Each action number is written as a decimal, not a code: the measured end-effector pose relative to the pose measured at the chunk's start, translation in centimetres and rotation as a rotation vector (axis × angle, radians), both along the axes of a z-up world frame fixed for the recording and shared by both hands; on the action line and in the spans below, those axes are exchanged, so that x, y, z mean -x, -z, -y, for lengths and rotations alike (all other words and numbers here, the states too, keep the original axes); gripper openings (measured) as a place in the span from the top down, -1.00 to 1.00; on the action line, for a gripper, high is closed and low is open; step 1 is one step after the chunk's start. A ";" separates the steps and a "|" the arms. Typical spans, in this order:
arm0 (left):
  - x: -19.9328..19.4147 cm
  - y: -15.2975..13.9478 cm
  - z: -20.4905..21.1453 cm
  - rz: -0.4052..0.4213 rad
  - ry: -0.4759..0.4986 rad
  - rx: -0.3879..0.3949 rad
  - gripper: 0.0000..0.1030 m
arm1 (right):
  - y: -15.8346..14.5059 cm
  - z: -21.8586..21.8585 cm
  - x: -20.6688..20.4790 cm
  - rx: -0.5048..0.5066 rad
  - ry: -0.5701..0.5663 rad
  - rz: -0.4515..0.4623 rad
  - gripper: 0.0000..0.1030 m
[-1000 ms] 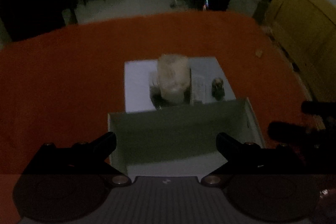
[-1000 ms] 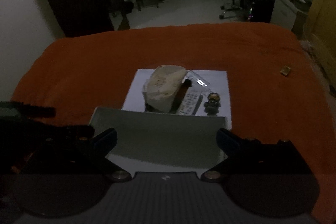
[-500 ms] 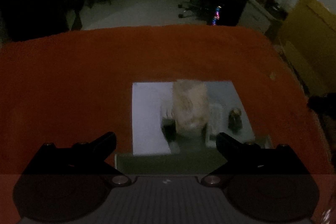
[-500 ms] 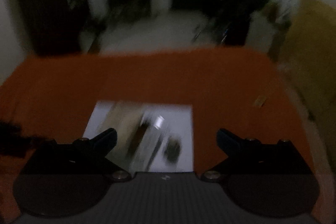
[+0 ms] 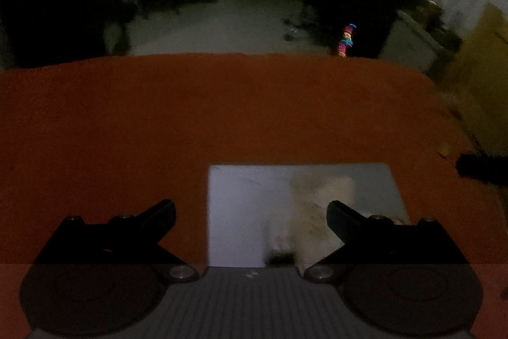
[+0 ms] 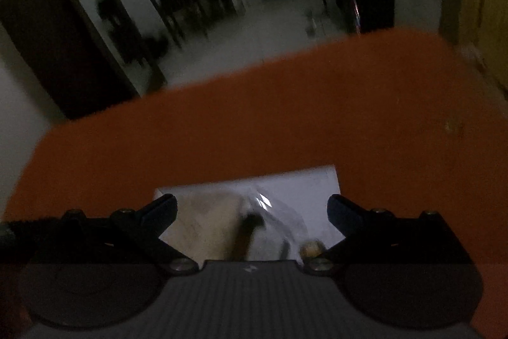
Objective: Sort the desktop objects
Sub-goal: 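Grasp the printed paper tissue pack with the left tool while the right tool grasps the figurine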
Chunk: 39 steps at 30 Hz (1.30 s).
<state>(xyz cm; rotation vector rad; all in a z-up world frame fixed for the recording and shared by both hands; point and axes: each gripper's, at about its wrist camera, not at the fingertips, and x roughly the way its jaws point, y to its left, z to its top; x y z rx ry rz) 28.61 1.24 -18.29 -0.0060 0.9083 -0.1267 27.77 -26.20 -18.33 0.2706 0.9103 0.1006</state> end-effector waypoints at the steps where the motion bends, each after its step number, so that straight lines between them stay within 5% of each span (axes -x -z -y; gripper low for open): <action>1: -0.5 0.7 0.1 0.002 0.013 -0.017 -0.99 | 0.7 -0.3 -0.4 0.027 -0.024 -0.006 -1.00; 8: -3.3 5.7 0.0 -0.154 -0.003 -0.031 -0.99 | 5.9 -1.1 -3.0 0.133 -0.070 -0.086 -1.00; 13: -2.1 5.4 2.0 -0.113 0.130 -0.040 -0.99 | 8.1 -0.4 -3.9 0.153 -0.087 -0.130 -1.00; 17: -1.6 5.2 4.4 -0.145 0.215 0.032 -0.99 | 9.5 0.2 -4.7 0.201 -0.098 -0.192 -1.00; 24: -2.3 7.9 6.4 -0.292 0.196 0.052 -0.99 | 13.5 2.3 -5.5 0.169 -0.031 -0.340 -0.98; 35: -2.2 9.4 7.2 -0.311 0.195 0.050 -0.98 | 14.8 1.9 -5.9 0.180 -0.090 -0.368 -0.39; 39: -2.0 9.6 7.8 -0.263 0.232 -0.006 -0.92 | 15.3 1.0 -6.2 0.178 -0.148 -0.374 -0.18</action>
